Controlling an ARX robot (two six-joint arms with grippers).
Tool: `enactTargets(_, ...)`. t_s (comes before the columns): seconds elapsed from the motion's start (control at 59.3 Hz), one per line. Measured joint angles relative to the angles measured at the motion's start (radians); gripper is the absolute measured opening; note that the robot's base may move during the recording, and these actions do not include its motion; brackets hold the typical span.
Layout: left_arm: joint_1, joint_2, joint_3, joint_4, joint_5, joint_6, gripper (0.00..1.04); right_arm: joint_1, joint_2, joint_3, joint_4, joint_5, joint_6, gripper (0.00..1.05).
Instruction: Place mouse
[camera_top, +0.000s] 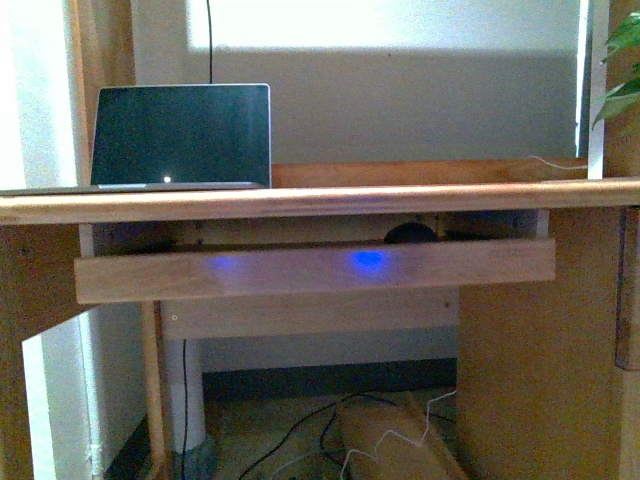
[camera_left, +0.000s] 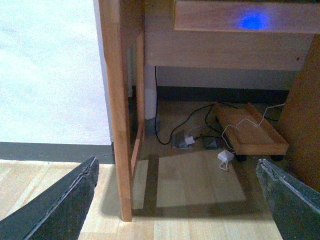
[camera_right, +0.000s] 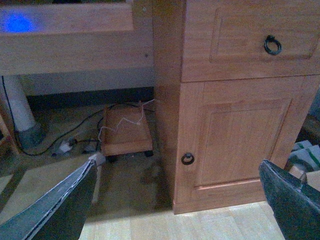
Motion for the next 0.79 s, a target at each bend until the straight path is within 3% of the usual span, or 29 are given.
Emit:
enactTargets(0.438,0.0,0.002,0.0,-0.003,-0.003,-0.001,0.97,0.0,0.0,0.0,0.0,0.0,0.0,0.97)
enactTargets(0.573,-0.051,0.141,0.046,-0.125,-0.02,-0.028,0.97,0.0,0.0,0.0,0.0,0.0,0.0,0.97)
enactTargets(0.658,-0.058,0.275,0.047,-0.058,0.051,-0.014,0.97,0.0,0.0,0.0,0.0,0.0,0.0,0.97)
enactTargets(0.793,0.019,0.651,0.084,0.243,0.191,0.109,0.97,0.0,0.0,0.0,0.0,0.0,0.0,0.97)
